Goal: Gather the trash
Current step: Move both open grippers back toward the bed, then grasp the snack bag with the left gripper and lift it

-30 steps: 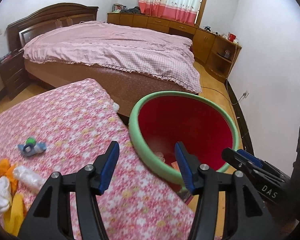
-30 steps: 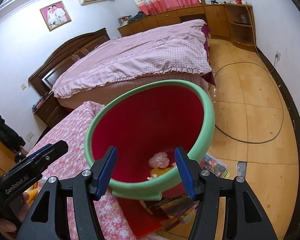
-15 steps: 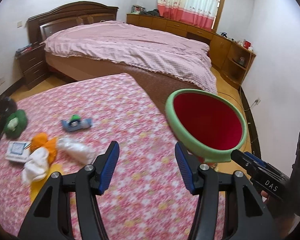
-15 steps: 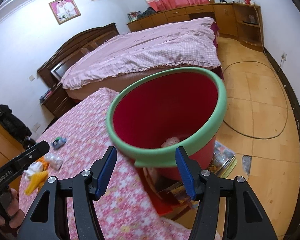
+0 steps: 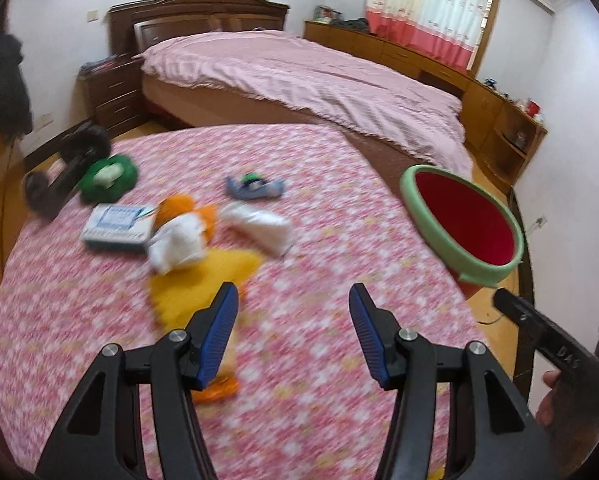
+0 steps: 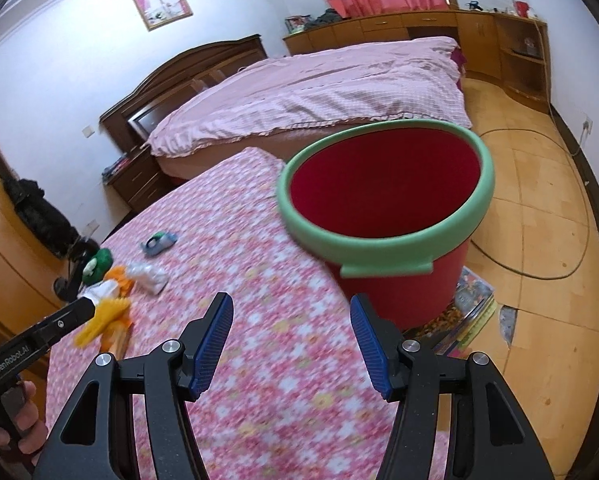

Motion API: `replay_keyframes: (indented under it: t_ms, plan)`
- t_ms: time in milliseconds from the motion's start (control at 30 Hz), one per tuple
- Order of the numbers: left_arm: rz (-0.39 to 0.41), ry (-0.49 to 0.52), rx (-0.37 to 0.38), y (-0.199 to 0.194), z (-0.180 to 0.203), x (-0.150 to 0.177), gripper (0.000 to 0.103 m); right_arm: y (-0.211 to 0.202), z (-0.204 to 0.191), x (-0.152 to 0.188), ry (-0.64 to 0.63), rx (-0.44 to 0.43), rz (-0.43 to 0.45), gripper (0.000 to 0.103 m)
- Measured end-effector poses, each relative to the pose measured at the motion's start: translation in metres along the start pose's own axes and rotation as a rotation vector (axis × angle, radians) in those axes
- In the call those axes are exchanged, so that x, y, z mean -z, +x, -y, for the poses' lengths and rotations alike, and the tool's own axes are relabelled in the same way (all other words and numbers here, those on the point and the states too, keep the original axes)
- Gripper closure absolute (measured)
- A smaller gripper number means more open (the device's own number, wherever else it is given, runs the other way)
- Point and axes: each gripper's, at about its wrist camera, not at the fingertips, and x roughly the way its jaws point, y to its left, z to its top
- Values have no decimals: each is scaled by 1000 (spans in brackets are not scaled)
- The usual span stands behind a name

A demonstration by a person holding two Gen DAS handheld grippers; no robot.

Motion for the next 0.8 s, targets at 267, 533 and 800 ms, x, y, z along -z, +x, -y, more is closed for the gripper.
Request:
replay_keyframes:
  t_ms: [267,533,800]
  plan:
    - [-31,-49,-46,-2,-33,25,45,-6,-15,16,-10,-13,-14,40]
    - [-82,-119,-70,23,-54,35,45,-2,-26,28,-24,-24,-48,40]
    - [-114,-112,-61,55,-55,36,45,6,-25,34,-27,2,-77,40]
